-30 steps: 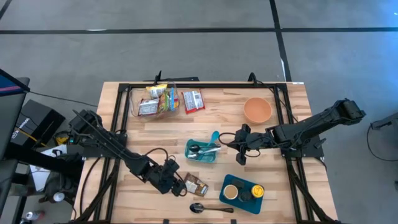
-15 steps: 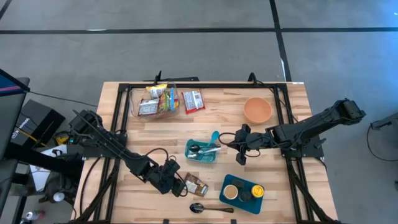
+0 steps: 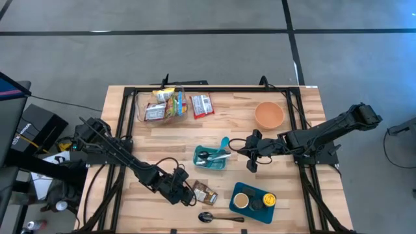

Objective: Pick & Place Food Item
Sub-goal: Put the orange seasoning pack into the blue bin

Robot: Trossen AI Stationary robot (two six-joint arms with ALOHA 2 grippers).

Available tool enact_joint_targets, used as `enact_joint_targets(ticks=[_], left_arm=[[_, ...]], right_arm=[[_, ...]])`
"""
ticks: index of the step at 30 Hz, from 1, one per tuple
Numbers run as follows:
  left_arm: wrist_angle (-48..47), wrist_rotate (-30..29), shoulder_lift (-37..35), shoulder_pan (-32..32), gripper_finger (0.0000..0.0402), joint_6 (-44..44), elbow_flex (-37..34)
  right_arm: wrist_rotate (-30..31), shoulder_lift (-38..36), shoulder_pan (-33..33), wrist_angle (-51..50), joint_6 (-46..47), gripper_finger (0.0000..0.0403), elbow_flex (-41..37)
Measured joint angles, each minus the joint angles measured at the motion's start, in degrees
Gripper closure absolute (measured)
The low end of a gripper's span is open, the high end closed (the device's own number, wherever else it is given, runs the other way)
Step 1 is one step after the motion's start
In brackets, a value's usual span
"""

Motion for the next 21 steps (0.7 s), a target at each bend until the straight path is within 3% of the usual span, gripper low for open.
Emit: enact_joint_targets(ticks=[8, 13, 21], left_arm=[[0.13, 1.67, 0.01, 0.0, 0.0283, -4.27, -0.19], [1.05, 1.64, 0.01, -0.06, 0.0284, -11.25, -3.69], [13.5, 1.22, 0.01, -0.13, 0.0286, -13.79, -8.82]], right_arm=[[-0.02, 0.0, 0.0, 0.02, 0.02, 0.0402, 0.02], [-0.04, 0.0, 0.0, 0.02, 0.02, 0.0402, 0.0], [-0.07, 0.0, 0.0, 0.02, 0.02, 0.0402, 0.0]])
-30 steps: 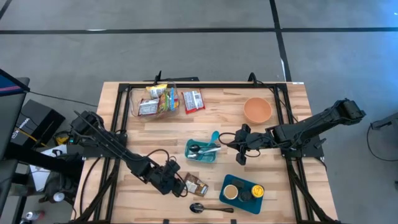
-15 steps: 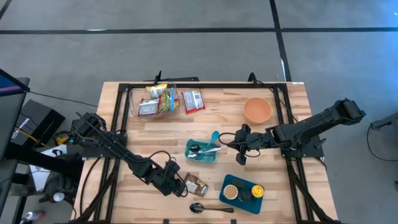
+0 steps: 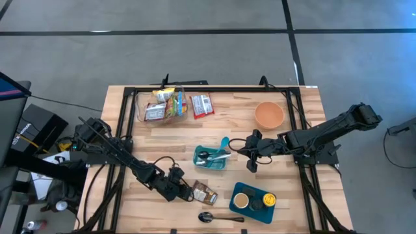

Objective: Pick & Place Food Item
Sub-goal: Put the orange seasoning pack into the blue bin

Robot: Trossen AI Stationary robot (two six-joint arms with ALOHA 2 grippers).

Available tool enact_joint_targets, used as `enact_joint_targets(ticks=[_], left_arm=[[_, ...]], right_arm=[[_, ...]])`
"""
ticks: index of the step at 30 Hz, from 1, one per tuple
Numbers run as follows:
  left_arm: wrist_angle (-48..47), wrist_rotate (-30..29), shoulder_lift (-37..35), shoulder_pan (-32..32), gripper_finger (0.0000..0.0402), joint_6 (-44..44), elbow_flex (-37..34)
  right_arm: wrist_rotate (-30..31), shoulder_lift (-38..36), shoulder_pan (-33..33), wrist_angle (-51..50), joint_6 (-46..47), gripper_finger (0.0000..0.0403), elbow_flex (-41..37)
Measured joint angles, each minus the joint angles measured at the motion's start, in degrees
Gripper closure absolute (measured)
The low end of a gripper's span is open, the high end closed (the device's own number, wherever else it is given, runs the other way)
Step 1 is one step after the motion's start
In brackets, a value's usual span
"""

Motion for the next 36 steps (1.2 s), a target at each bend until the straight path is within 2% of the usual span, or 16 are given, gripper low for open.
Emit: enact_joint_targets(ticks=[27, 36], left_arm=[[1.06, 1.39, 0.12, -0.25, 0.0289, 0.02, -0.27], [7.26, 3.22, 4.45, -0.24, 0.0289, -0.19, -0.2]], right_arm=[[-0.04, 0.0, 0.0, 0.0, 0.02, 0.0402, 0.0], [-0.07, 0.0, 0.0, -0.21, 1.49, 0.0402, 0.0]])
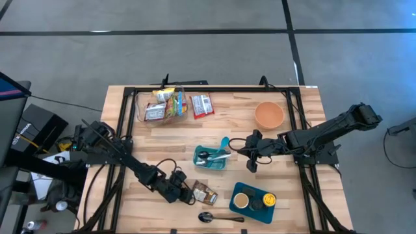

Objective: Pick & Place Food Item
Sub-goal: Put the orange seasoning pack into the blue bin

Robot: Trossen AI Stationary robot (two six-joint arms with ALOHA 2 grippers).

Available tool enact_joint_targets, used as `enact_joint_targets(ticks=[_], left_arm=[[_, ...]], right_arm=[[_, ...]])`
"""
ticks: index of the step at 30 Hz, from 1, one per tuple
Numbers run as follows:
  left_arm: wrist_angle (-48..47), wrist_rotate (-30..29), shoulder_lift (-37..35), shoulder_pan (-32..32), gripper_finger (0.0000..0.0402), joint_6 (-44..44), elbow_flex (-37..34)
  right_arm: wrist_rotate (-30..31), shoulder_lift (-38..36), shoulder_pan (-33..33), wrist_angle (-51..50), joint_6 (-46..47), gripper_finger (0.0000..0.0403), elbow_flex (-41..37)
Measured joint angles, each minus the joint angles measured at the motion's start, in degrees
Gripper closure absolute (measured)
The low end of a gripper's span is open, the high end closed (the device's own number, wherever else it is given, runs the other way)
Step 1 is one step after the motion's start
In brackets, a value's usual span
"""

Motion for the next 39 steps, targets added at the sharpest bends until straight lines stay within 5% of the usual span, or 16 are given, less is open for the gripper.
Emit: enact_joint_targets(ticks=[39], left_arm=[[0.84, -1.95, 0.01, 1.66, 0.029, 3.5, -0.09]], right_arm=[[0.11, 0.0, 0.0, -0.01, 0.0, 0.0402, 0.0]])
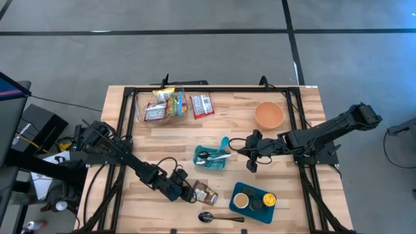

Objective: Pick & Place Food Item
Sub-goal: Put the orange seasoning pack into the blue bin

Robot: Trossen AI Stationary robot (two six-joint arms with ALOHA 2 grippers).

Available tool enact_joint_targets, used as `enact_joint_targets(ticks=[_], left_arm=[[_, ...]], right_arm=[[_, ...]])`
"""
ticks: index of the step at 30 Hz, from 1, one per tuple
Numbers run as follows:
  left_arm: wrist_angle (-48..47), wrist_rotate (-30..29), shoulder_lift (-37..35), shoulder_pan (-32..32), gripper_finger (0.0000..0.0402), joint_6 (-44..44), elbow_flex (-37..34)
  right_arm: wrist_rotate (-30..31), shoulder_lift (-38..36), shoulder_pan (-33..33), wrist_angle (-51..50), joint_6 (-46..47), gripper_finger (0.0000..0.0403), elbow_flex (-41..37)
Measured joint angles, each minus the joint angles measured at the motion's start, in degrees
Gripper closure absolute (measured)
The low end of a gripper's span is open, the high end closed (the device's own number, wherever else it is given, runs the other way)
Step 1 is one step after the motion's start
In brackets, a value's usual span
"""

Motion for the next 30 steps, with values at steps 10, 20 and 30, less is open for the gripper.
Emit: enact_joint_targets(ticks=[10, 20, 30], left_arm=[[-0.26, -1.04, 0.11, 0.0, 0.0359, 1.26, -0.04], [-0.11, -2.61, 0.11, 0.0, 0.0399, 2.93, -0.04], [1.49, -5.31, 0.11, 0.0, 0.0401, 6.26, -0.04]], right_arm=[[0.0, 0.0, -0.01, 0.0, 0.0, 0.0402, 0.0], [-0.02, 0.0, 0.0, 0.0, 0.0, 0.0402, 0.0], [-0.01, 0.0, 0.0, 0.0, 0.0, 0.0402, 0.0]])
